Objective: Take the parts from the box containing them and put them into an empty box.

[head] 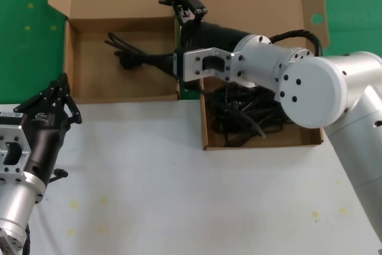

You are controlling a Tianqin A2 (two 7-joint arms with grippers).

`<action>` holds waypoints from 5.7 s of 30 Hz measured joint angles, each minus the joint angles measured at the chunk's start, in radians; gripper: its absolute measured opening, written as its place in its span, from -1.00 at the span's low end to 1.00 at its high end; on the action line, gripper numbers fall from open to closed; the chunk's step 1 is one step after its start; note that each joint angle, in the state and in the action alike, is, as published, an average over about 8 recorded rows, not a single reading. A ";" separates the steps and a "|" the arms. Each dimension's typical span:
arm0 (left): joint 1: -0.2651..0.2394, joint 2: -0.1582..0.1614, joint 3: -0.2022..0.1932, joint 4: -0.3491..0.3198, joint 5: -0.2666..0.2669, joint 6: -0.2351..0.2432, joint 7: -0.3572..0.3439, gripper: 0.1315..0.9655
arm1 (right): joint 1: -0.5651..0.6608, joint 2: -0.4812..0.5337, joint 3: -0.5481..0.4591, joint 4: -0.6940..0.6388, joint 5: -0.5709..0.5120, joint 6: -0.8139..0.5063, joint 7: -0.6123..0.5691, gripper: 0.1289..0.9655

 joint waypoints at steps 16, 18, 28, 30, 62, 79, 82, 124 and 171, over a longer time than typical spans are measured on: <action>0.000 0.000 0.000 0.000 0.000 0.000 0.000 -0.97 | 0.049 -0.030 -0.028 -0.154 0.158 0.196 -0.134 0.88; 0.000 0.000 0.000 0.000 0.000 0.000 0.000 -0.97 | 0.054 -0.032 -0.036 -0.180 0.175 0.208 -0.151 0.92; 0.000 0.000 0.000 0.000 0.000 0.000 0.000 -0.97 | 0.053 -0.019 -0.083 -0.219 0.251 0.203 -0.211 1.00; 0.000 0.000 0.000 0.000 0.000 0.000 0.000 -0.97 | 0.052 -0.016 -0.087 -0.216 0.265 0.196 -0.211 1.00; 0.000 0.000 0.000 0.000 0.000 0.000 0.000 -0.97 | 0.138 -0.029 0.086 -0.346 0.753 0.155 -0.384 1.00; 0.000 0.000 0.000 0.000 0.000 0.000 0.000 -0.97 | 0.163 -0.099 0.193 -0.450 1.039 0.076 -0.798 1.00; 0.000 0.000 0.000 0.000 0.000 0.000 0.000 -0.97 | 0.174 -0.105 0.168 -0.450 1.105 0.088 -0.830 1.00; 0.000 0.000 0.000 0.000 0.000 0.000 0.000 -0.97 | 0.204 0.148 -0.239 -0.245 0.465 0.071 -0.381 1.00; 0.000 0.000 0.000 0.000 0.000 0.000 0.000 -0.97 | -0.224 0.416 0.097 0.304 0.614 0.184 -0.084 1.00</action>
